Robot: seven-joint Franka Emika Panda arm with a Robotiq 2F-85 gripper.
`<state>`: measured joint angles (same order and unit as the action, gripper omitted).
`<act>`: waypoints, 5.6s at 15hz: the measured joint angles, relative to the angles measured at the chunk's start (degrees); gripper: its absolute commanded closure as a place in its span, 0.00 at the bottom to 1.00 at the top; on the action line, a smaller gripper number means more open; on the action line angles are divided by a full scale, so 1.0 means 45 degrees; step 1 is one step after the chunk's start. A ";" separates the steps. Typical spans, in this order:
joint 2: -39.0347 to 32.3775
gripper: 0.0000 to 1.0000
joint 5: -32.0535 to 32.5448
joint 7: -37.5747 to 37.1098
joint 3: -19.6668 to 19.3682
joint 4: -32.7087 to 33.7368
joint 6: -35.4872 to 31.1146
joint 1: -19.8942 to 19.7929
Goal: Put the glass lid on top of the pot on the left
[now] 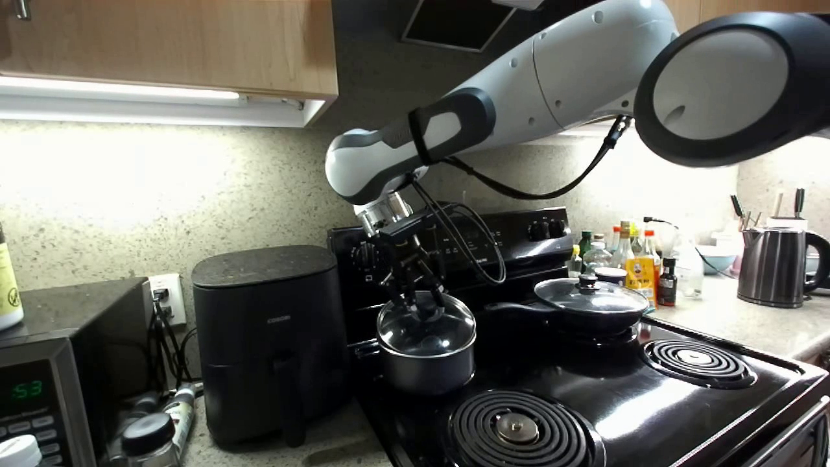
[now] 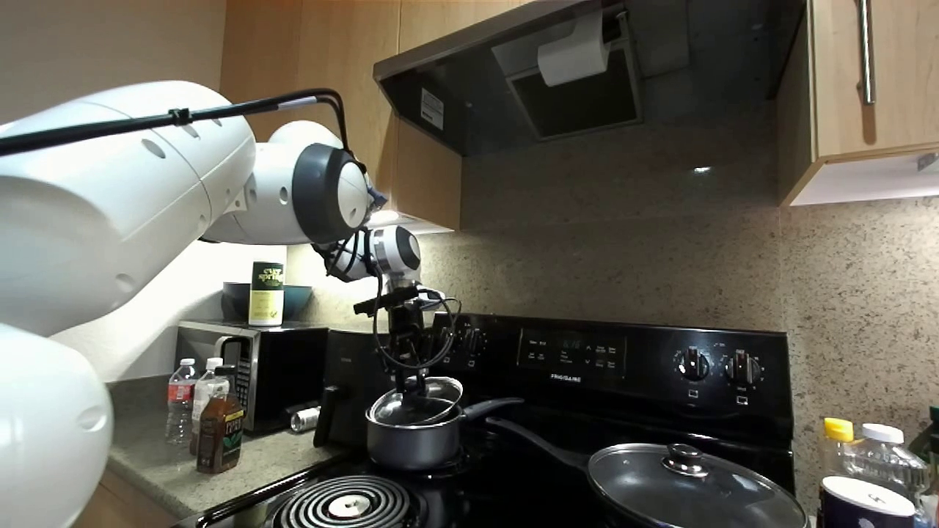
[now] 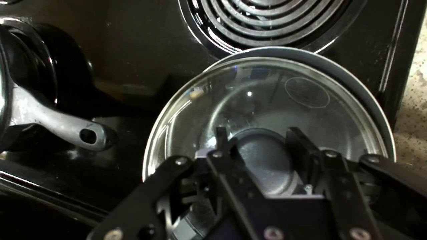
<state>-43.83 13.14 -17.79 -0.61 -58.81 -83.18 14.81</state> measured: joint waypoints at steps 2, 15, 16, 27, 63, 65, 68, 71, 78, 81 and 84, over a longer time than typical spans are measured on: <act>-0.0204 0.78 0.0065 0.0000 -0.0115 0.0367 0.0446 0.0072; -0.1439 0.78 -0.0861 0.0914 -0.0014 0.2135 0.1908 -0.0534; -0.1551 0.78 -0.0970 0.0935 -0.0012 0.2330 0.2135 -0.0573; -0.2897 0.14 -0.2165 0.0938 0.0007 0.4308 0.4123 -0.1206; -0.3412 0.07 -0.1531 0.0943 0.0086 0.6358 0.4925 -0.1045; -0.3412 0.00 -0.1517 0.0943 0.0069 0.6414 0.4925 -0.1045; -0.3413 0.00 -0.1518 0.0943 0.0073 0.6423 0.4918 -0.1045; -0.3427 0.00 -0.1523 0.0944 0.0132 0.6423 0.4856 -0.1042; -0.3732 0.00 -0.1791 0.0944 0.0456 0.6422 0.4573 -0.1063; -0.3958 0.33 -0.1921 0.0944 0.0583 0.6422 0.4324 -0.1091; -0.4018 0.52 -0.1931 0.0944 0.0655 0.6456 0.4250 -0.1086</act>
<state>-61.91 4.45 -13.55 2.34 -29.76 -64.05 9.92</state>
